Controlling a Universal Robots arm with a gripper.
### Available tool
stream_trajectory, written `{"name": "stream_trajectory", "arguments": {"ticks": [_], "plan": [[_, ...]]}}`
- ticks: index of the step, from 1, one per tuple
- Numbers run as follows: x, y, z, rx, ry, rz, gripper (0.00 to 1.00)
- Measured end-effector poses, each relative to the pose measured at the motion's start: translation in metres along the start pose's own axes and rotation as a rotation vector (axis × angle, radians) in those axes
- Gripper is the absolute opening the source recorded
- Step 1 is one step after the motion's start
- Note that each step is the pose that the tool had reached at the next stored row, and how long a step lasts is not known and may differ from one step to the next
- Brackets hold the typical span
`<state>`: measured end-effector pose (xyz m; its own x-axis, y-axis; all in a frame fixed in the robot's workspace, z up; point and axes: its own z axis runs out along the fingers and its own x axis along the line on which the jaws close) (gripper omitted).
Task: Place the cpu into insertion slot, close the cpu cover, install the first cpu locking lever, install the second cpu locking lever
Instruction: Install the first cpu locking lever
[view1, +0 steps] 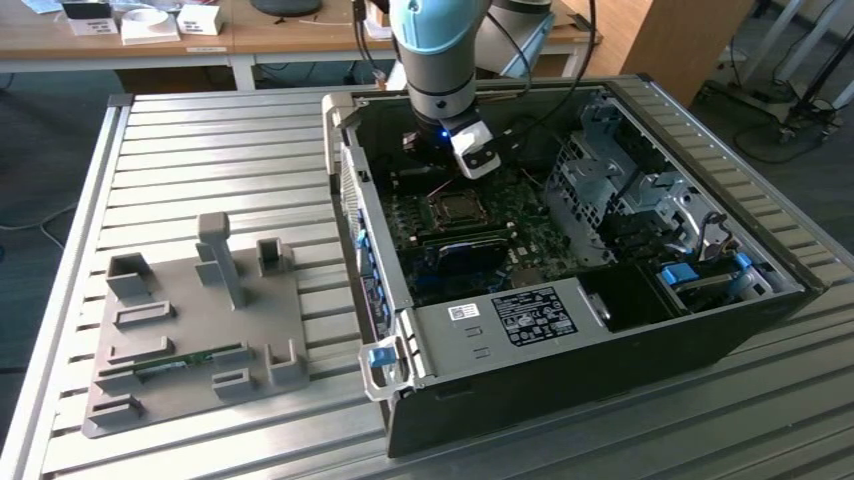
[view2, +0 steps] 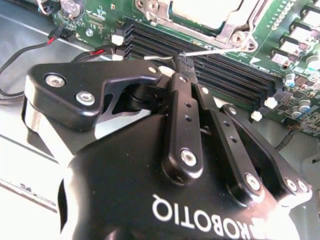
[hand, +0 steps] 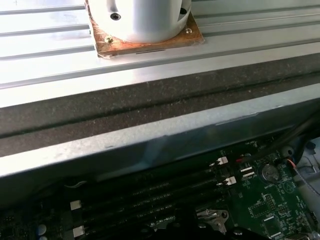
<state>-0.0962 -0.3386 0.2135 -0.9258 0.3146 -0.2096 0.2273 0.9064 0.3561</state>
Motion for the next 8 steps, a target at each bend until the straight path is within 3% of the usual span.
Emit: {"name": "stream_trajectory", "arguments": {"ticks": [8], "plan": [[0.0009,0.0021,0.0012,-0.0001,0.0000,0.000,0.11]]}}
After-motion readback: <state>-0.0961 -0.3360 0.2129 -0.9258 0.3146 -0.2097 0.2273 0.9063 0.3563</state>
